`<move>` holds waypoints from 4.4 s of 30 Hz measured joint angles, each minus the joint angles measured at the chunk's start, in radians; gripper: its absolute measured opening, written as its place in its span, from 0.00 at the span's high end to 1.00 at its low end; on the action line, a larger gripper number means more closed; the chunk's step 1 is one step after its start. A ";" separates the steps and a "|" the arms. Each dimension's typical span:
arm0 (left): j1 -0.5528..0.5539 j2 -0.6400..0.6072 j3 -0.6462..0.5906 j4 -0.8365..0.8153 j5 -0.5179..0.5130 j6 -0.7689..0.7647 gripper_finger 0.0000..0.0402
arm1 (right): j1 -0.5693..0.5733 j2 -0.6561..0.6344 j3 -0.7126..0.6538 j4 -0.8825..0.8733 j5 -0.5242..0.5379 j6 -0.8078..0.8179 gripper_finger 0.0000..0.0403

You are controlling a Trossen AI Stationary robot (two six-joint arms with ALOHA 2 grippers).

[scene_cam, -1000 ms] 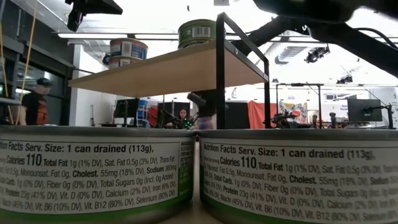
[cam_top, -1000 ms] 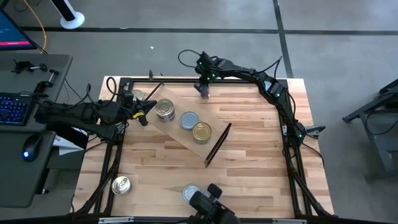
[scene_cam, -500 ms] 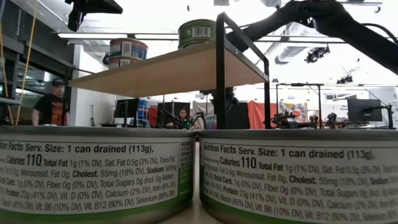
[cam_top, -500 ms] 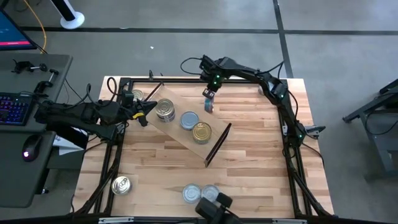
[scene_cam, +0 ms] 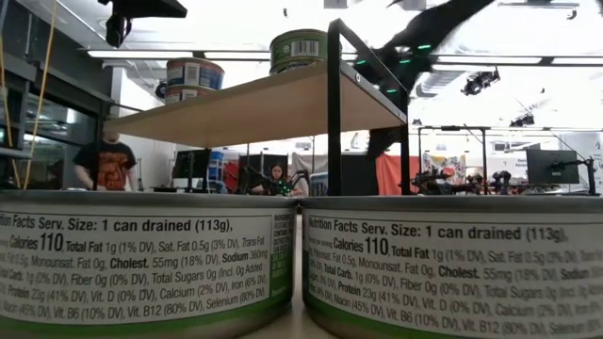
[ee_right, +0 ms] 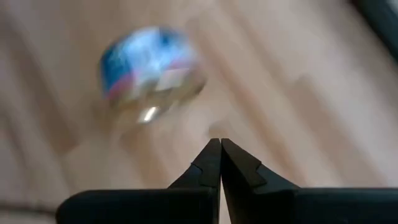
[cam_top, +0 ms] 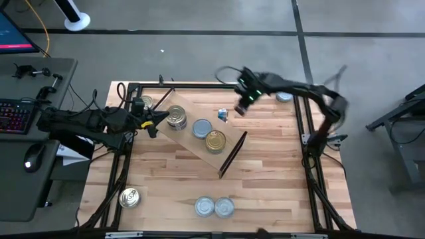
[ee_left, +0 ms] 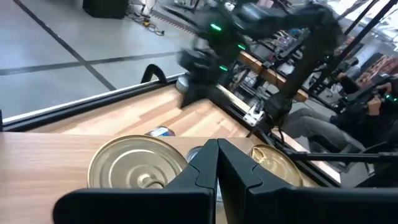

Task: Stack canned seafood by type on shelf
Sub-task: Stack the blue-pink tuna can on top of the blue-pink tuna can on the shelf

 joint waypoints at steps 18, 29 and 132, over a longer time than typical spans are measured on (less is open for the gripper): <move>0.000 0.016 0.000 0.013 -0.031 -0.087 1.00 | -0.020 0.011 0.265 -0.074 -0.056 -0.453 0.78; 0.000 0.026 0.000 0.011 -0.010 -0.081 1.00 | 0.112 0.248 0.568 -0.216 0.178 -0.924 0.55; 0.694 0.195 0.175 0.017 0.788 0.271 1.00 | 0.143 0.516 0.570 -0.220 0.296 0.864 0.26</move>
